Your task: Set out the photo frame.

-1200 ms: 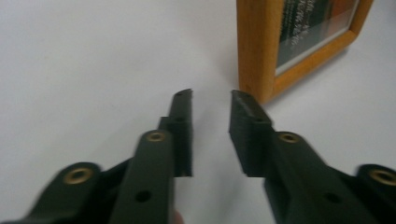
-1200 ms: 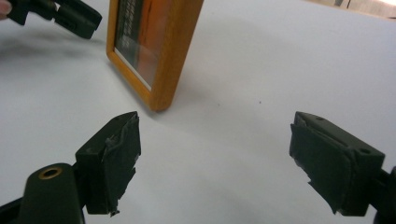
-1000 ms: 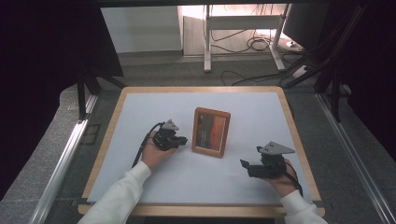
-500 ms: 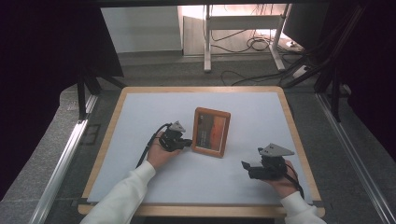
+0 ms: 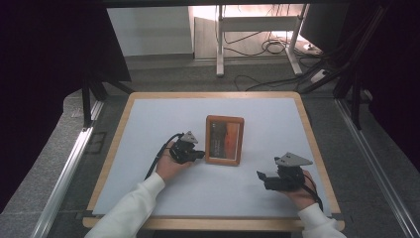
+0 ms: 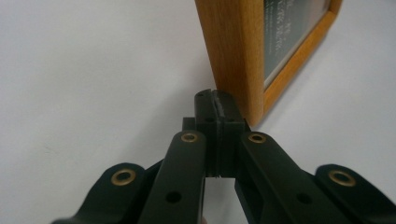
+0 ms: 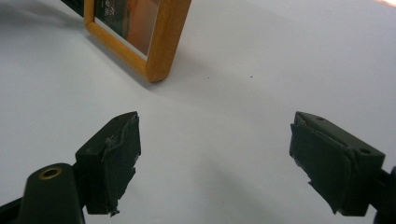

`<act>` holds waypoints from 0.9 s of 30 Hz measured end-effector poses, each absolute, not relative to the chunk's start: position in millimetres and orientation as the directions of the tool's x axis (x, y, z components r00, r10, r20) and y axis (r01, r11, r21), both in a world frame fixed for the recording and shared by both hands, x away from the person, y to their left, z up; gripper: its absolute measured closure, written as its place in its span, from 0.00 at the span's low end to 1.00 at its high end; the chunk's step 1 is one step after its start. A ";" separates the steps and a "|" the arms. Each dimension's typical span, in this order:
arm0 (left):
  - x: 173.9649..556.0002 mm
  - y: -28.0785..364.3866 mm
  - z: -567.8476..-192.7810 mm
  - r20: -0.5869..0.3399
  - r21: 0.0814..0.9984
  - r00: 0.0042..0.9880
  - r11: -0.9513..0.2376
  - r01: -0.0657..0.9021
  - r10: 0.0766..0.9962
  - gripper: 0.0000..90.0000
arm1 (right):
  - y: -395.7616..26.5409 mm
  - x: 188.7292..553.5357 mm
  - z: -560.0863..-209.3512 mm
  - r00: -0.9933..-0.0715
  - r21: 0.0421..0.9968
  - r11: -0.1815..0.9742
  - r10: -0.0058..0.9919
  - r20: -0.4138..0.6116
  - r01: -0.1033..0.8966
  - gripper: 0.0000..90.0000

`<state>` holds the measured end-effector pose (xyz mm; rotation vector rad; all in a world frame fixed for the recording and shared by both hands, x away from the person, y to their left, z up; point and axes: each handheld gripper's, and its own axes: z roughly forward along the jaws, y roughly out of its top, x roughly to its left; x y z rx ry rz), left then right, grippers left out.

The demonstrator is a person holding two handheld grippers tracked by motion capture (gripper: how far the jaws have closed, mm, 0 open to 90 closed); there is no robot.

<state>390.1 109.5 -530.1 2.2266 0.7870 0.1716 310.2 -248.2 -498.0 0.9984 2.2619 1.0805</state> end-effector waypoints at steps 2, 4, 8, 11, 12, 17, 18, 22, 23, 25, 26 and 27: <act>389.1 108.7 -530.2 -0.113 0.700 0.803 -0.527 0.483 0.585 1.00 | -248.4 310.4 -498.3 -0.643 0.797 0.435 0.762 -0.077 0.420 0.19; 389.0 108.7 -530.2 -0.115 0.699 0.803 -0.527 0.484 0.585 1.00 | -248.6 310.5 -498.5 -0.643 0.797 0.434 0.762 -0.076 0.420 0.19; 388.5 108.7 -530.0 -0.118 0.698 0.804 -0.528 0.484 0.582 1.00 | -248.9 310.3 -498.5 -0.643 0.798 0.434 0.762 -0.078 0.418 0.19; 388.7 109.4 -530.0 -0.123 0.697 0.805 -0.527 0.486 0.580 1.00 | -249.5 310.1 -498.1 -0.643 0.803 0.429 0.762 -0.075 0.415 0.19; 388.9 109.5 -530.3 -0.128 0.699 0.805 -0.523 0.488 0.580 1.00 | -249.8 310.3 -497.9 -0.642 0.805 0.427 0.763 -0.075 0.413 0.19; 389.4 109.9 -531.2 -0.139 0.699 0.801 -0.515 0.496 0.583 1.00 | -252.8 312.3 -496.9 -0.636 0.815 0.406 0.769 -0.061 0.414 0.19; 389.4 110.2 -531.2 -0.141 0.697 0.801 -0.516 0.498 0.582 1.00 | -253.2 312.6 -497.0 -0.635 0.817 0.404 0.770 -0.061 0.411 0.19; 386.8 112.8 -529.4 -0.129 0.702 0.800 -0.516 0.491 0.586 1.00 | -251.9 313.5 -498.2 -0.642 0.817 0.413 0.763 -0.071 0.401 0.19; 385.6 114.5 -528.1 -0.128 0.705 0.798 -0.511 0.491 0.589 1.00 | -251.7 313.4 -498.1 -0.643 0.818 0.414 0.762 -0.072 0.399 0.19; 381.9 119.4 -525.6 -0.126 0.716 0.793 -0.499 0.489 0.596 1.00 | -251.9 312.7 -497.7 -0.643 0.819 0.413 0.763 -0.072 0.399 0.19; 379.0 122.5 -525.3 -0.125 0.719 0.790 -0.494 0.489 0.600 1.00 | -252.1 312.6 -497.7 -0.641 0.819 0.413 0.764 -0.074 0.398 0.19; 375.5 125.7 -525.6 -0.129 0.722 0.787 -0.487 0.492 0.604 1.00 | -252.2 312.6 -497.9 -0.638 0.819 0.414 0.767 -0.077 0.398 0.19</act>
